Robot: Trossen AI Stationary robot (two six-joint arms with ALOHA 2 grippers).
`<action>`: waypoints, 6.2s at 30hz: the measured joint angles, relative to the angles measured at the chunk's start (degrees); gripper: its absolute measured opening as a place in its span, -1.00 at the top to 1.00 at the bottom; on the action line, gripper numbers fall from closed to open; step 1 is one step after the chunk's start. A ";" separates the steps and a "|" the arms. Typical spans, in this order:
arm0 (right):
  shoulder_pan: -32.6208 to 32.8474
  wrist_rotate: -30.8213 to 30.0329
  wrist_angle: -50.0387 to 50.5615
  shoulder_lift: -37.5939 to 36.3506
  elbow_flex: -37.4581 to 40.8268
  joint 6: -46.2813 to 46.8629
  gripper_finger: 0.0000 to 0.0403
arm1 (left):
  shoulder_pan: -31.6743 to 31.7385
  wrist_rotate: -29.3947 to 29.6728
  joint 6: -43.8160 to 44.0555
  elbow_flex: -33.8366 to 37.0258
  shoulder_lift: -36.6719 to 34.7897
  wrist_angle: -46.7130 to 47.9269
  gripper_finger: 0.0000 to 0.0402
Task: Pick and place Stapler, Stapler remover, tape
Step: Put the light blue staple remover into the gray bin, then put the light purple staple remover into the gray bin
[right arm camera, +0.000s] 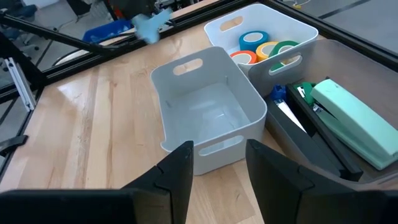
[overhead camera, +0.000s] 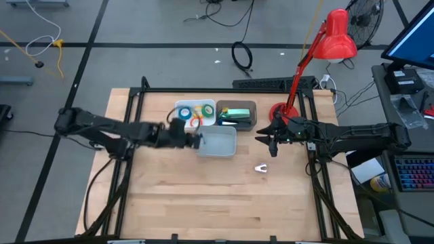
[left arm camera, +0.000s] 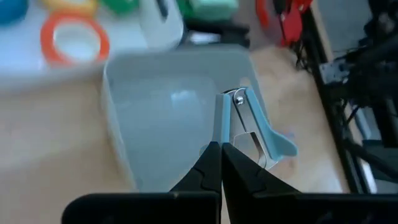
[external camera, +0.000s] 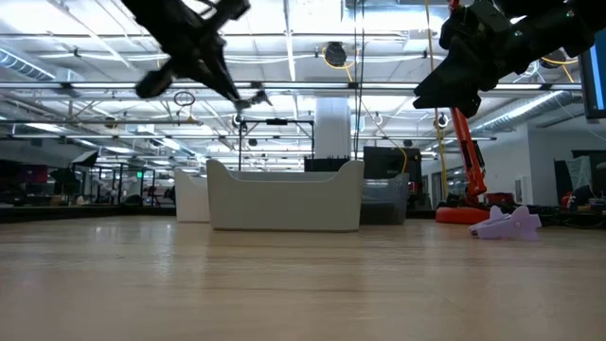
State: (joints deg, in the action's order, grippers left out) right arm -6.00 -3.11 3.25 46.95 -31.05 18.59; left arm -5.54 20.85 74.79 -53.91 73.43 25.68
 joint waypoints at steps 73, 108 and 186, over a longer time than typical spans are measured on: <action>-0.08 3.08 -0.39 -0.01 0.00 -1.58 0.31 | 12.41 -20.93 -52.44 -33.62 37.77 18.79 0.43; 12.26 11.64 6.16 1.33 -0.69 -16.28 0.31 | -8.09 0.80 -37.04 3.72 -9.76 7.04 0.40; 9.92 10.88 24.83 28.13 -9.79 -11.78 0.41 | -25.74 21.22 -29.90 46.38 -48.89 -18.31 0.40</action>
State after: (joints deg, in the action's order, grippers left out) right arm 3.92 7.77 28.08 75.08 -40.84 6.81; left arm -31.29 42.06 44.89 -7.53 24.53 7.37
